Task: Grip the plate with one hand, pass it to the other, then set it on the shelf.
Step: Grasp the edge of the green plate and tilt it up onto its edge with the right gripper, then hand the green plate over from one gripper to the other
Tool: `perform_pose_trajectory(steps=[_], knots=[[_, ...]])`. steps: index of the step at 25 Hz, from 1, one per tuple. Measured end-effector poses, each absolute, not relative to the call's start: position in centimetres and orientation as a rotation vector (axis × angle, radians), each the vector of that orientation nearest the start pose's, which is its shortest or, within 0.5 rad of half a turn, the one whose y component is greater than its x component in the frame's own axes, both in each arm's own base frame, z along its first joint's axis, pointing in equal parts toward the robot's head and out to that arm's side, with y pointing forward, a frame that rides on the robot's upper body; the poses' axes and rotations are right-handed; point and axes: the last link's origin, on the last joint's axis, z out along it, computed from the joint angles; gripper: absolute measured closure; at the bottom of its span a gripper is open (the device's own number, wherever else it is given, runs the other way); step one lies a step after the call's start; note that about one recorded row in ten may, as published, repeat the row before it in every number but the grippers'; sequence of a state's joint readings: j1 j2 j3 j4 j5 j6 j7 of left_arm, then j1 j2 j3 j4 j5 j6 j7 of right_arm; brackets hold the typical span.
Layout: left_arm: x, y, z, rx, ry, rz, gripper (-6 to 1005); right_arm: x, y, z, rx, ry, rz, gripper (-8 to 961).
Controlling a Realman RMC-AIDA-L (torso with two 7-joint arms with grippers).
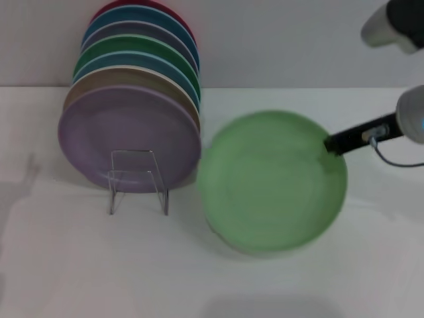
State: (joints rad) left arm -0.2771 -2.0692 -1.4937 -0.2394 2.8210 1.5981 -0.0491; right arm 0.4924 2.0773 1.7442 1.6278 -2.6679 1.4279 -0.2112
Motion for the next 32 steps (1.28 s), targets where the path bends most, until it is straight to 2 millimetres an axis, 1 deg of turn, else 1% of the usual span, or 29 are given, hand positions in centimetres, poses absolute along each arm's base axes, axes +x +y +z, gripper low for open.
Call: perform_pose_trajectory(steps=[3, 7, 8, 9, 10, 12, 13, 14, 15, 17, 18, 20, 23, 25, 27, 28, 29, 32], knots=[[-31.5, 28.4, 6.8, -1.252, -0.090, -0.866, 192, 14.0, 35.3, 5.7, -2.228, 1.007, -0.050, 934], [-30.9, 28.3, 7.1, -1.236, -0.062, -0.907, 192, 12.3, 33.6, 7.8, -2.197, 0.899, 0.037, 934], [-30.0, 28.2, 7.6, -1.213, -0.039, -0.987, 192, 11.7, 32.7, 8.8, -2.183, 0.836, 0.100, 934], [-30.0, 28.2, 7.6, -1.213, -0.039, -0.987, 192, 11.7, 32.7, 8.8, -2.183, 0.836, 0.100, 934], [-29.5, 28.3, 7.9, -1.208, -0.031, -1.025, 192, 11.8, 32.5, 8.9, -2.181, 0.825, 0.124, 934], [-28.9, 28.4, 8.1, -1.214, -0.016, -1.072, 193, 12.2, 32.3, 9.3, -2.171, 0.774, 0.224, 935], [-27.9, 28.7, 8.3, -1.239, 0.005, -1.123, 193, 13.0, 32.1, 9.8, -2.141, 0.713, 0.312, 935], [-27.5, 28.9, 8.5, -1.255, 0.007, -1.141, 194, 13.3, 32.0, 10.0, -2.131, 0.675, 0.349, 935], [-27.5, 28.9, 8.5, -1.255, 0.007, -1.141, 194, 13.3, 32.0, 10.0, -2.131, 0.675, 0.349, 935], [-27.0, 29.6, 8.8, -1.301, -0.024, -1.183, 194, 13.8, 31.8, 10.2, -2.100, 0.602, 0.402, 935], [-26.7, 29.9, 9.0, -1.324, -0.042, -1.200, 195, 14.2, 31.7, 10.1, -2.073, 0.550, 0.445, 935], [-26.1, 30.8, 9.2, -1.392, -0.091, -1.215, 195, 14.5, 31.7, 9.9, -2.059, 0.524, 0.458, 935], [-25.1, 32.4, 9.2, -1.515, -0.161, -1.171, 196, 15.5, 31.9, 9.0, -2.009, 0.410, 0.473, 936], [-24.0, 33.4, 9.4, -1.605, -0.221, -1.140, 197, 15.9, 32.0, 8.2, -1.968, 0.340, 0.477, 936], [-23.3, 33.9, 9.5, -1.661, -0.266, -1.119, 197, 16.4, 32.3, 7.6, -1.919, 0.301, 0.473, 936], [-22.2, 34.2, 9.7, -1.712, -0.293, -1.106, 198, 16.5, 32.4, 7.2, -1.890, 0.279, 0.464, 936], [-22.2, 34.2, 9.7, -1.712, -0.293, -1.106, 198, 16.6, 32.6, 6.6, -1.870, 0.252, 0.449, 936], [-21.1, 34.3, 9.7, -1.754, -0.309, -1.067, 199, 16.8, 33.0, 5.0, -1.819, 0.179, 0.386, 936]])
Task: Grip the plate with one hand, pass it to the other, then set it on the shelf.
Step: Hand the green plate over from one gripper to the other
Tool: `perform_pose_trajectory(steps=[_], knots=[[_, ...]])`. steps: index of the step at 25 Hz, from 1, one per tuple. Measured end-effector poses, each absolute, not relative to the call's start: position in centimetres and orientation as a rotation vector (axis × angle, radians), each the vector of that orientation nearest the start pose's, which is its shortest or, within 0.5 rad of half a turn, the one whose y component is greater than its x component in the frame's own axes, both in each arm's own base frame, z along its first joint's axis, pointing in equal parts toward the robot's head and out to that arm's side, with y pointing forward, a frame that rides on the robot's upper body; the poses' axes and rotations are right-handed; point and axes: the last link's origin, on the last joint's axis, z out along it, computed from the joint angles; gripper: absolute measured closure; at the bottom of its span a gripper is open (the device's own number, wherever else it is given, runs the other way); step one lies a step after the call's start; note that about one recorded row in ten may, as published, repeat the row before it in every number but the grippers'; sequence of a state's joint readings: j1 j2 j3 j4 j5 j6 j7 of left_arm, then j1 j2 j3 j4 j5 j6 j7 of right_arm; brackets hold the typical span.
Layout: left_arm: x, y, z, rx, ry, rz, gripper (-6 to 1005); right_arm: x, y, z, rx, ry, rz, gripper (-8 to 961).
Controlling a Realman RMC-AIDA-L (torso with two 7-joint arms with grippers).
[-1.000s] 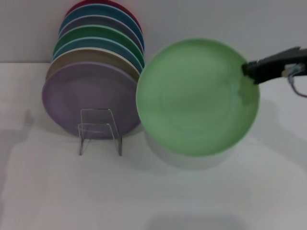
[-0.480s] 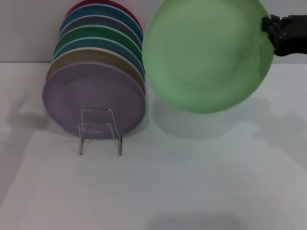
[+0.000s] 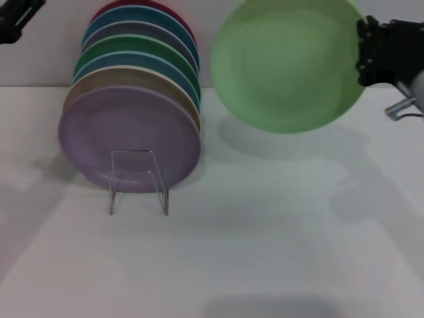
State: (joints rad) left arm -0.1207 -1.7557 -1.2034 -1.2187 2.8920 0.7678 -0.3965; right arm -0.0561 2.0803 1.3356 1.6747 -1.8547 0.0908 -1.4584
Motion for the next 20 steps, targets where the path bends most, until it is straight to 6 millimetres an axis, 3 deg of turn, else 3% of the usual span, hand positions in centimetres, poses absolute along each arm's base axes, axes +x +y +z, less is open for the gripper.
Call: perform_pose_trajectory(steps=[1, 5, 7, 12, 17, 20], knots=[[-20.4, 34.4, 9.7, -1.787, -0.317, -1.030, 199, 16.4, 33.2, 4.0, -1.798, 0.144, 0.365, 936], [-19.5, 34.4, 9.9, -1.812, -0.320, -1.000, 206, 15.4, 33.1, 3.1, -1.751, 0.078, 0.345, 936], [-19.2, 34.4, 9.9, -1.814, -0.320, -0.983, 209, 13.8, 32.0, 2.2, -1.673, -0.047, 0.318, 936], [-19.3, 34.6, 9.7, -1.814, -0.328, -0.966, 218, 12.4, 30.2, 1.8, -1.548, -0.179, 0.317, 935], [-19.1, 34.6, 9.8, -1.816, -0.338, -0.979, 226, 12.7, 28.0, 1.1, -1.400, -0.257, 0.368, 935], [-18.9, 34.5, 9.9, -1.811, -0.326, -0.997, 232, 14.1, 26.6, 1.0, -1.319, -0.220, 0.513, 935]])
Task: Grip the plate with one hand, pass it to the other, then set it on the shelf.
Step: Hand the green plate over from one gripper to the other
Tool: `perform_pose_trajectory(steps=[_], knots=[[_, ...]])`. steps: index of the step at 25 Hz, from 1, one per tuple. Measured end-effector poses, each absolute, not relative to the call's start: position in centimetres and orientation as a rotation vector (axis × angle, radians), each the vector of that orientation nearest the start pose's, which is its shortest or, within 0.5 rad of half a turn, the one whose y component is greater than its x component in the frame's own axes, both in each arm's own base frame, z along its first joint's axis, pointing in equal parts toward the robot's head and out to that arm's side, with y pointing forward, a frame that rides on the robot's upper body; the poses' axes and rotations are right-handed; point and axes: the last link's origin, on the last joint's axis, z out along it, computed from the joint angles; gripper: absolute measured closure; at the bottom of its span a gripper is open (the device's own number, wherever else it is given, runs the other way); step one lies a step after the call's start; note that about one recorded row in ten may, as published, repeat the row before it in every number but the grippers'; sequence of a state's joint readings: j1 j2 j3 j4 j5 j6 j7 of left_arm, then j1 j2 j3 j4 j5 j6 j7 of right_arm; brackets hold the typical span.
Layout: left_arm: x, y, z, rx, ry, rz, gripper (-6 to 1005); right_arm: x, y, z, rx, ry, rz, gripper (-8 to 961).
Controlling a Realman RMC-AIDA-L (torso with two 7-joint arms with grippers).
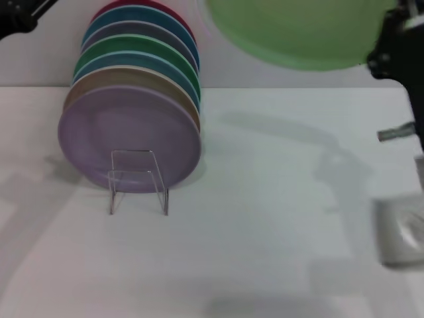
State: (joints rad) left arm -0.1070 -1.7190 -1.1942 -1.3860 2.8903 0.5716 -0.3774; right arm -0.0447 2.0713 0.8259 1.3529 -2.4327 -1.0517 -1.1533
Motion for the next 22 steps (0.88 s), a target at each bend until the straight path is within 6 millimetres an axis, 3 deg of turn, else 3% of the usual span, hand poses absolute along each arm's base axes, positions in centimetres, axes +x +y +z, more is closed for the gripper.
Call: perform_pose_trajectory(steps=[1, 2, 5, 11, 16, 22], knots=[[-18.5, 34.3, 10.1, -1.799, -0.307, -1.027, 233, 15.6, 25.8, 1.0, -1.283, -0.165, 0.660, 935], [-18.5, 34.3, 10.1, -1.799, -0.307, -1.027, 235, 15.6, 25.8, 1.0, -1.283, -0.165, 0.660, 935], [-18.1, 34.2, 10.4, -1.810, -0.281, -1.041, 240, 18.2, 24.8, 0.8, -1.276, -0.086, 0.835, 936], [-15.9, 34.4, 10.3, -1.981, -0.229, -1.003, 251, 23.8, 23.8, 0.8, -1.254, 0.110, 0.970, 936], [-14.3, 34.7, 9.6, -2.083, -0.247, -0.852, 259, 25.5, 23.7, 1.0, -1.266, 0.158, 0.982, 936], [-10.8, 34.2, 7.9, -2.129, -0.234, -0.480, 269, 26.7, 24.4, 0.9, -1.298, 0.182, 0.966, 935]])
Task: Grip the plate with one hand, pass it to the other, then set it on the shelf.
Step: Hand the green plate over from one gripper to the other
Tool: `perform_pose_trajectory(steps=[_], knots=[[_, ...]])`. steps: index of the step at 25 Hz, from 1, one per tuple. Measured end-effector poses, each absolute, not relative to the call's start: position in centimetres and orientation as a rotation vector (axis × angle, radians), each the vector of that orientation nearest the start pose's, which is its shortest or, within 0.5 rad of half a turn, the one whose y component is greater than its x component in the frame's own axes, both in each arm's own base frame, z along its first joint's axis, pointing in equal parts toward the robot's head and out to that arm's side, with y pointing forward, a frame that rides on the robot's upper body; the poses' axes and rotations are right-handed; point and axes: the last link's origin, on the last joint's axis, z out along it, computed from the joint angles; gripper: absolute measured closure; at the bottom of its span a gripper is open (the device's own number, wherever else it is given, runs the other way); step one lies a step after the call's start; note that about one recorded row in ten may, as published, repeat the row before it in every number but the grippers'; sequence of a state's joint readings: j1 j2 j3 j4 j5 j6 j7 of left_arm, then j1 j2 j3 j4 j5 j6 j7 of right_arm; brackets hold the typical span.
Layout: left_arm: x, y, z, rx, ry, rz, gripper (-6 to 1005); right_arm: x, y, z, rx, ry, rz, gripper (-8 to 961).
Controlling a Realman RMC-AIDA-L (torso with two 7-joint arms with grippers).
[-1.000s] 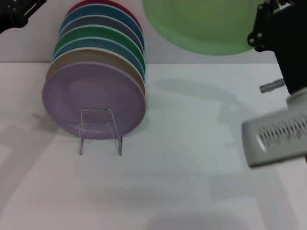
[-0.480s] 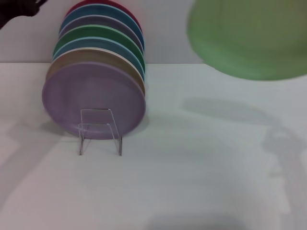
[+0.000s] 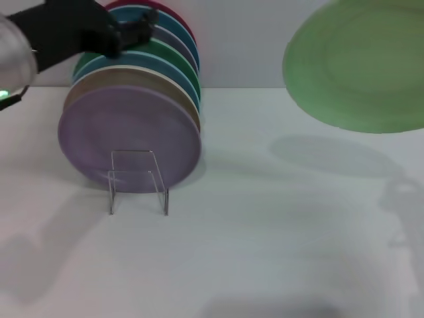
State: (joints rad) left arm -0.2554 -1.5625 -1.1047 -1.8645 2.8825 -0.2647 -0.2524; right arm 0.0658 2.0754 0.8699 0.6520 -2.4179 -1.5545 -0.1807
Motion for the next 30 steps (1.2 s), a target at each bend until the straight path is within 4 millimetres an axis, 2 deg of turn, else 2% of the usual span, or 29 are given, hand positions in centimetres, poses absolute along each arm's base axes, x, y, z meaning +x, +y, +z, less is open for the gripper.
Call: perform_pose_trajectory(steps=[3, 6, 12, 18, 26, 30], knots=[[-8.2, 33.4, 7.0, -2.137, -0.182, -0.323, 275, 27.2, 24.7, 0.9, -1.315, 0.201, 0.979, 935], [-7.4, 33.3, 6.7, -2.178, -0.183, -0.304, 280, 27.5, 24.9, 0.9, -1.323, 0.204, 0.970, 935], [-6.1, 33.0, 6.3, -2.306, 0.008, -0.274, 290, 28.2, 25.0, 0.6, -1.357, 0.216, 0.957, 936], [-5.7, 32.4, 5.7, -2.332, 0.027, -0.290, 300, 28.7, 25.6, 0.2, -1.399, 0.256, 0.971, 936], [-4.1, 31.2, 2.1, -2.405, 0.112, -0.342, 314, 28.0, 26.2, -0.4, -1.449, 0.250, 0.993, 936], [-3.9, 31.2, 1.5, -2.411, 0.126, -0.351, 321, 27.6, 26.4, -1.1, -1.486, 0.256, 1.004, 936]])
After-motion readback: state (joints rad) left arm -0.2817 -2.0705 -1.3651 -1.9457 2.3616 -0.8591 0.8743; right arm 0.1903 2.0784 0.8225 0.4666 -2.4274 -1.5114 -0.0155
